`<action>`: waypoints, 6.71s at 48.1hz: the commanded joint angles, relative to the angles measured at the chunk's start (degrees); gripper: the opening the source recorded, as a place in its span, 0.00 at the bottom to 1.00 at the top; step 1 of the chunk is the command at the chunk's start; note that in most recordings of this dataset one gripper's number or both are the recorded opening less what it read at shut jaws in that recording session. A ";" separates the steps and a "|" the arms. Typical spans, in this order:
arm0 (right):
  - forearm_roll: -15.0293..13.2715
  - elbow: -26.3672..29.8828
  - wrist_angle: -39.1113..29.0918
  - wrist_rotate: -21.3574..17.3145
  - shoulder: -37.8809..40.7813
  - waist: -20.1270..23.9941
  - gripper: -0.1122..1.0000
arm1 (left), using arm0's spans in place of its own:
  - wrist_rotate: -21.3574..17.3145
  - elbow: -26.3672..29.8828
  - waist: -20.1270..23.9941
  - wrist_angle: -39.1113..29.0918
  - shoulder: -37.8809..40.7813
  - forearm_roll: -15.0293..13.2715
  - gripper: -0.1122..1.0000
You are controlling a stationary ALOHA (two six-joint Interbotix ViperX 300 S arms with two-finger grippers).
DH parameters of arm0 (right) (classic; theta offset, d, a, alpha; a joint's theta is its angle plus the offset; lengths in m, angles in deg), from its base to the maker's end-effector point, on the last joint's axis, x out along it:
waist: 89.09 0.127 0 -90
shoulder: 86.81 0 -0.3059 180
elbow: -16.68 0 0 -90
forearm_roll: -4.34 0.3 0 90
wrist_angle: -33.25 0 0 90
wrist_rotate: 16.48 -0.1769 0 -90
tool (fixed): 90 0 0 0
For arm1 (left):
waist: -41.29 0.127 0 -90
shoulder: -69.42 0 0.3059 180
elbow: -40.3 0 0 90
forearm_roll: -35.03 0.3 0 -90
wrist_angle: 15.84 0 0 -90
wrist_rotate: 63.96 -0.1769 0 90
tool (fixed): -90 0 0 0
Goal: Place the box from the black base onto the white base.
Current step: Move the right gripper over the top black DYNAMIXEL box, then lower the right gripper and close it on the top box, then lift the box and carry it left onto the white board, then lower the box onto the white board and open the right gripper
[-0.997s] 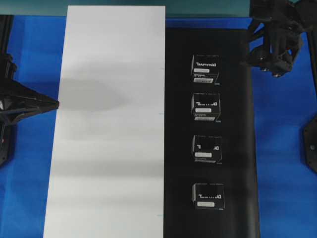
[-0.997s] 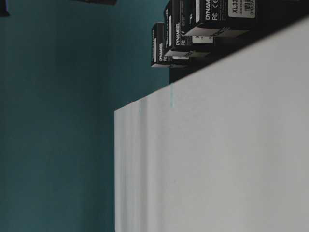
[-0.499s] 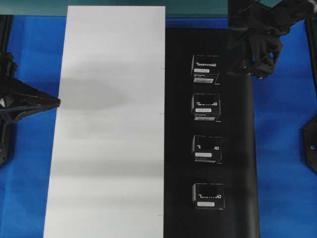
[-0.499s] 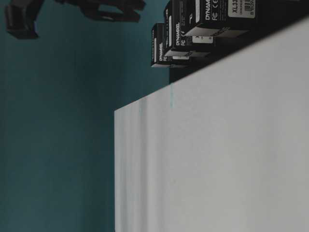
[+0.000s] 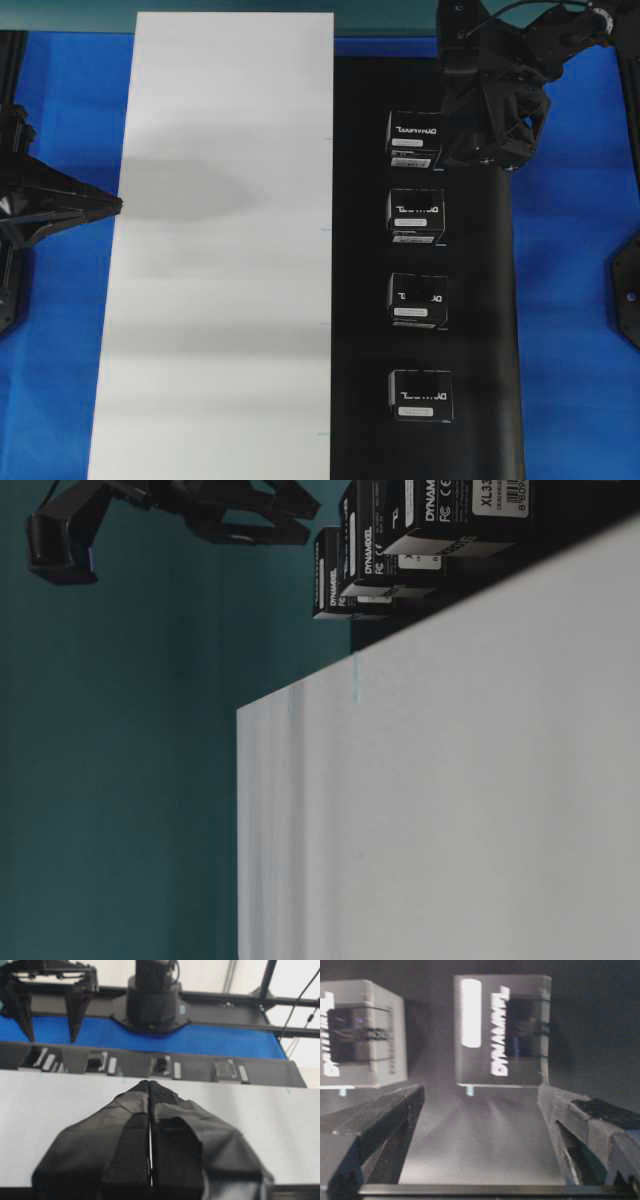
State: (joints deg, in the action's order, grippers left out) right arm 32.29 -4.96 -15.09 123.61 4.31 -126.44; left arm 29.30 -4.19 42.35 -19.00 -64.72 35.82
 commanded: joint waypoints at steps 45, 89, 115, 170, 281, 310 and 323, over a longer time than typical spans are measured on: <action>0.00 1.05 1.41 0.70 1.32 -0.70 1.00 | 1.58 1.58 0.26 0.09 0.62 0.09 0.05; -0.35 2.37 8.17 1.76 9.14 4.75 1.00 | 1.76 1.67 0.26 0.09 1.32 0.09 0.05; -0.53 1.93 11.07 1.49 9.93 4.83 0.98 | 1.67 1.58 0.26 0.09 1.32 0.09 0.05; -2.55 19.34 -14.68 -7.91 4.83 3.52 0.58 | 1.58 1.49 0.26 0.09 1.23 0.09 0.05; -7.29 41.13 -12.22 -19.60 23.73 13.54 0.58 | 1.67 1.23 0.00 -2.81 0.44 0.09 0.05; -9.05 40.25 -11.34 -23.38 23.82 13.36 0.65 | 1.67 1.23 -0.09 -2.81 0.44 0.09 0.05; -9.05 40.08 -10.11 -22.06 23.64 13.80 0.99 | 1.67 0.97 -0.18 -2.90 0.44 0.09 0.05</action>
State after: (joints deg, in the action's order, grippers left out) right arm 23.06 34.94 -25.99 101.38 27.60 -113.52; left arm 30.97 -4.19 42.26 -22.08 -64.55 35.73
